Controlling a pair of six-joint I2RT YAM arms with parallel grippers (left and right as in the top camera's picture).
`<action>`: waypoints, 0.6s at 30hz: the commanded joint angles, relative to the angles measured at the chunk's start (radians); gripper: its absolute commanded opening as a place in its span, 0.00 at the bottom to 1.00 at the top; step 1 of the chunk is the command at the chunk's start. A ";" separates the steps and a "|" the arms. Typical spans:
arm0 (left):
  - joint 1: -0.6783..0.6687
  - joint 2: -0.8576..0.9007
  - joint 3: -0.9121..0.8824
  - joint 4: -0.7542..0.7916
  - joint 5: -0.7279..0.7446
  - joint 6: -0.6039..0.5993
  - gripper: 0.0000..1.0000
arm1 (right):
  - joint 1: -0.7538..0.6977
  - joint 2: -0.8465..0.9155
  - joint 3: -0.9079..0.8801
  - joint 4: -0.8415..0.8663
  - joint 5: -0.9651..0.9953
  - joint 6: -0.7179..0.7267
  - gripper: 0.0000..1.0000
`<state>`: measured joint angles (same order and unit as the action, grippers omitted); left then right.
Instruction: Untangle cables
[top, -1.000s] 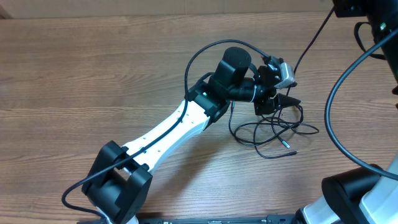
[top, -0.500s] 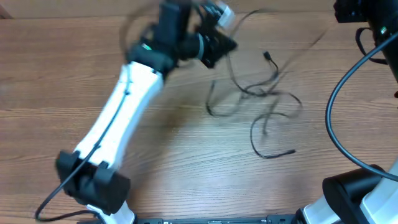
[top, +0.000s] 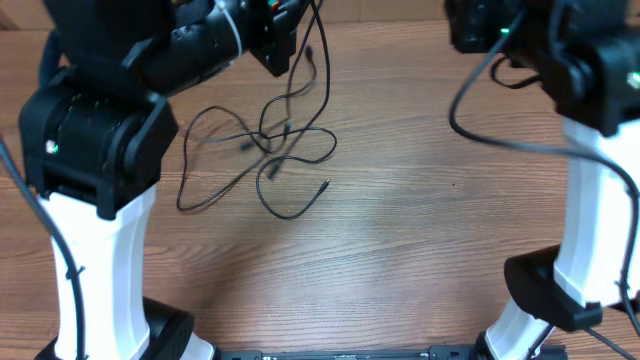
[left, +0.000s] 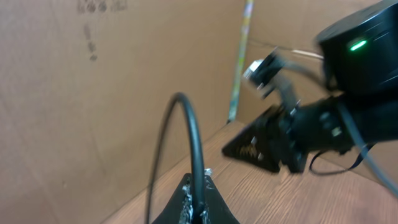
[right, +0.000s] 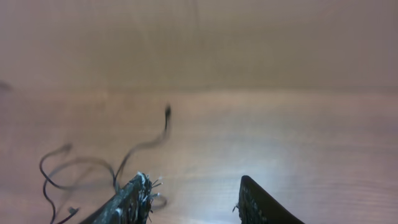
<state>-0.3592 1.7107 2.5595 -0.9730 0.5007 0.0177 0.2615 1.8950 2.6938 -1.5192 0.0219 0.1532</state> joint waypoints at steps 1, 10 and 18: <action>0.006 0.017 -0.002 0.008 -0.095 -0.021 0.04 | -0.003 -0.001 -0.087 0.028 -0.118 -0.063 0.43; 0.006 0.164 -0.005 0.012 0.013 0.002 0.04 | -0.001 -0.022 -0.068 0.137 -0.398 -0.392 0.42; 0.032 0.186 -0.004 0.084 0.275 -0.047 0.04 | -0.001 -0.019 -0.075 0.182 -0.399 -0.759 0.37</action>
<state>-0.3485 1.9278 2.5408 -0.9180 0.6125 0.0055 0.2619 1.9129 2.5992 -1.3506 -0.3542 -0.4614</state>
